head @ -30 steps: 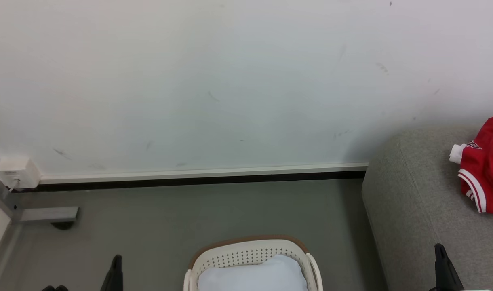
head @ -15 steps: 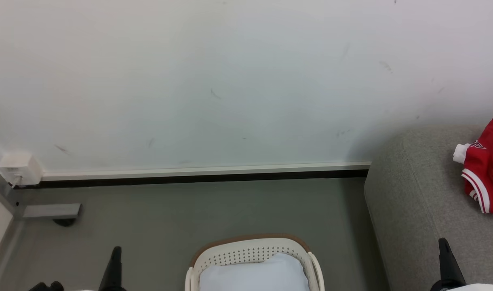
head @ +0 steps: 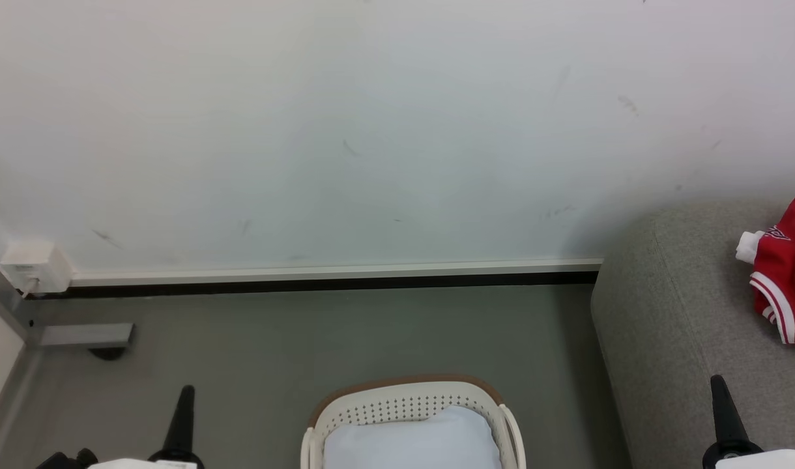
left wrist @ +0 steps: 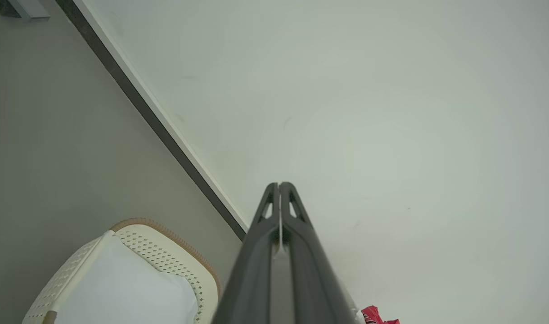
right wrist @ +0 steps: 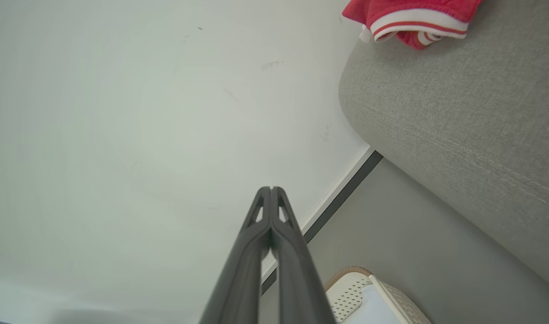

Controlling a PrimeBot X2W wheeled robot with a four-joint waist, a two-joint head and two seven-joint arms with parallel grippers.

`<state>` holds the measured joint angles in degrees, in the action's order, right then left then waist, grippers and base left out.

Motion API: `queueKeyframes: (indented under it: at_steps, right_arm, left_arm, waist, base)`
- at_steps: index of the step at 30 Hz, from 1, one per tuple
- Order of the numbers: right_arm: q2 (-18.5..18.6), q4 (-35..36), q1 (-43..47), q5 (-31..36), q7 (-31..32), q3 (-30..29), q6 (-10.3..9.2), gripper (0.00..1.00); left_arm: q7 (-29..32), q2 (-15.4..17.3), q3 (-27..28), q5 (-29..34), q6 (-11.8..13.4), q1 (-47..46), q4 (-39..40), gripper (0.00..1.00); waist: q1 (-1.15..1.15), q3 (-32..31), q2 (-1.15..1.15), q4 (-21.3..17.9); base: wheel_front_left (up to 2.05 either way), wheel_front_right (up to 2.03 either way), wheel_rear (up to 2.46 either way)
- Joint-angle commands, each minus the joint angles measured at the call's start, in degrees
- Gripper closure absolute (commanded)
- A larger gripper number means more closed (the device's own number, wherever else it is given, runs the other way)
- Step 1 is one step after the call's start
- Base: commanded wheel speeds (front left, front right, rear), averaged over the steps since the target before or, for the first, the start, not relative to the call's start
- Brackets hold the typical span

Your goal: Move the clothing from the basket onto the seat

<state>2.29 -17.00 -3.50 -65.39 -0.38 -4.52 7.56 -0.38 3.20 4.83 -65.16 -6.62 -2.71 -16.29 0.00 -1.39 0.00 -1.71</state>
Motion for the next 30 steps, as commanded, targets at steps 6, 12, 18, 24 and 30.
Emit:
queueKeyframes:
  at_steps: [6, 12, 18, 24, 30]
  right_arm:
    - [0.7, 1.0, -1.7, -4.7, 1.2, -0.6, -0.08, 1.0]
    - [0.7, 1.3, -1.7, -7.8, 2.0, -0.8, -0.09, 1.0]
    - [0.7, 1.6, -2.0, -10.8, 2.8, -1.0, -0.1, 1.0]
    - [0.7, 1.8, -2.3, -13.8, 3.6, -1.2, -0.1, 1.0]
    - [0.8, 2.1, -2.5, -16.6, 4.4, -1.4, -0.11, 1.0]
  left_arm:
    - [1.2, 0.2, 0.4, -4.4, -0.4, -1.5, 0.9, 1.0]
    - [2.0, 0.1, 0.7, -7.7, -0.5, -1.9, 1.1, 1.0]
    - [2.9, 0.0, 0.9, -10.9, -0.6, -2.2, 1.3, 1.0]
    - [3.6, 0.0, 1.1, -14.0, -0.6, -2.5, 1.4, 1.0]
    - [4.4, 0.0, 1.3, -16.7, -0.8, -2.8, 1.6, 1.0]
  waist:
    - [0.0, 0.2, 0.0, 0.2]
    - [0.0, 0.3, 0.0, 0.4]
    - [0.0, 0.5, 0.0, 0.6]
    - [0.0, 0.7, 0.0, 0.7]
    - [0.0, 0.8, 0.0, 0.9]
  base:
    - [0.0, 0.0, 0.0]
    - [0.0, 0.0, 0.0]
    - [0.0, 0.0, 0.0]
    - [0.0, 0.0, 0.0]
    - [0.0, 0.0, 0.0]
